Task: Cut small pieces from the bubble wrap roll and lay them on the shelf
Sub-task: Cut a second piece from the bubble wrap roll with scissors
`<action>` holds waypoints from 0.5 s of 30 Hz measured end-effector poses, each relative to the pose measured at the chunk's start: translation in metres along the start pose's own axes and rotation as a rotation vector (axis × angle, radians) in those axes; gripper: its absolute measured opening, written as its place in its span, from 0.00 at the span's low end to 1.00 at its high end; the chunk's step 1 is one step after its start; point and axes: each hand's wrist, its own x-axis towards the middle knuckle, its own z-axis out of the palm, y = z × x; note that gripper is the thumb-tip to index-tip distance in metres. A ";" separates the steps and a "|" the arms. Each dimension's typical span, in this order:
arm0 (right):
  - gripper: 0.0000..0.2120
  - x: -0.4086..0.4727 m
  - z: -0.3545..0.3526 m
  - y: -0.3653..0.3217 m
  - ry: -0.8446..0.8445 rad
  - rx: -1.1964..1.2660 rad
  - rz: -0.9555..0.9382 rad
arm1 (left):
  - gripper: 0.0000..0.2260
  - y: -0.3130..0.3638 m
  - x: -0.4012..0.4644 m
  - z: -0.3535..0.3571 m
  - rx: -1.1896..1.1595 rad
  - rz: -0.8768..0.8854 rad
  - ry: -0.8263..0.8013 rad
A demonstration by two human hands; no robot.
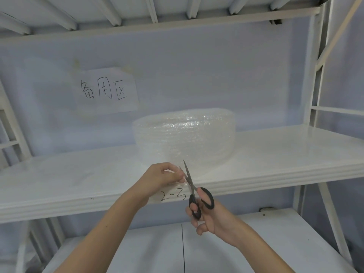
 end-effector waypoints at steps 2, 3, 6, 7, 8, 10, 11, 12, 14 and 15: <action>0.24 0.001 -0.001 0.002 0.003 -0.003 -0.033 | 0.05 -0.001 0.000 0.000 0.009 0.014 0.001; 0.24 0.001 -0.002 0.003 0.007 -0.010 -0.051 | 0.05 -0.002 0.001 0.000 0.017 0.022 -0.002; 0.23 0.000 -0.005 0.007 0.028 -0.036 -0.089 | 0.07 -0.004 0.001 0.000 0.046 0.027 -0.013; 0.22 0.000 -0.005 0.007 0.036 -0.049 -0.098 | 0.06 -0.004 0.001 0.000 0.047 0.025 -0.016; 0.21 0.000 -0.005 0.007 0.044 -0.063 -0.104 | 0.06 -0.004 0.001 0.001 0.046 0.023 -0.018; 0.19 0.000 -0.005 0.006 0.059 -0.095 -0.110 | 0.06 -0.003 0.000 0.001 0.054 0.026 -0.014; 0.17 0.000 -0.006 0.006 0.061 -0.110 -0.114 | 0.06 -0.003 0.000 0.001 0.062 0.028 -0.015; 0.17 0.000 -0.006 0.007 0.057 -0.123 -0.117 | 0.06 -0.002 -0.001 0.001 0.065 0.028 -0.020; 0.17 0.000 -0.007 0.008 0.044 -0.142 -0.118 | 0.07 -0.002 -0.001 0.000 0.061 0.028 -0.028; 0.17 0.000 -0.008 0.009 0.042 -0.141 -0.118 | 0.07 -0.002 -0.001 0.000 0.062 0.025 -0.032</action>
